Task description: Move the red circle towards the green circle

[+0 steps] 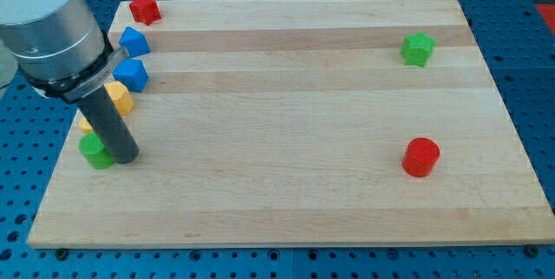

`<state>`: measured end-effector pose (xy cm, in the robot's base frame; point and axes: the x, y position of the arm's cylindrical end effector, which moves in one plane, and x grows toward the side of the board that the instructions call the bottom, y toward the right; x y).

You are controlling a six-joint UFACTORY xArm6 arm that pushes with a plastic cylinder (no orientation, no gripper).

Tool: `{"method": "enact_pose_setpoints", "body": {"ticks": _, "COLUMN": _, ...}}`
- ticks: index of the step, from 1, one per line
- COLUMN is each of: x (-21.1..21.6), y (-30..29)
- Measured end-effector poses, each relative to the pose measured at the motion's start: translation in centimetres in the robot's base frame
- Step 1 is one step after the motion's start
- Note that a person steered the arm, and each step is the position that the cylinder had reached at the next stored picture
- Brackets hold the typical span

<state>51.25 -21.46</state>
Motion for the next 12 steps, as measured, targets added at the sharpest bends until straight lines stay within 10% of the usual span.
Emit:
{"method": "enact_pose_setpoints", "body": {"ticks": 5, "x": -2.8, "y": 42.3}}
{"method": "enact_pose_setpoints", "body": {"ticks": 6, "x": -0.8, "y": 43.9}}
{"method": "enact_pose_setpoints", "body": {"ticks": 10, "x": 3.3, "y": 17.7}}
{"method": "enact_pose_setpoints", "body": {"ticks": 12, "x": 6.9, "y": 31.9}}
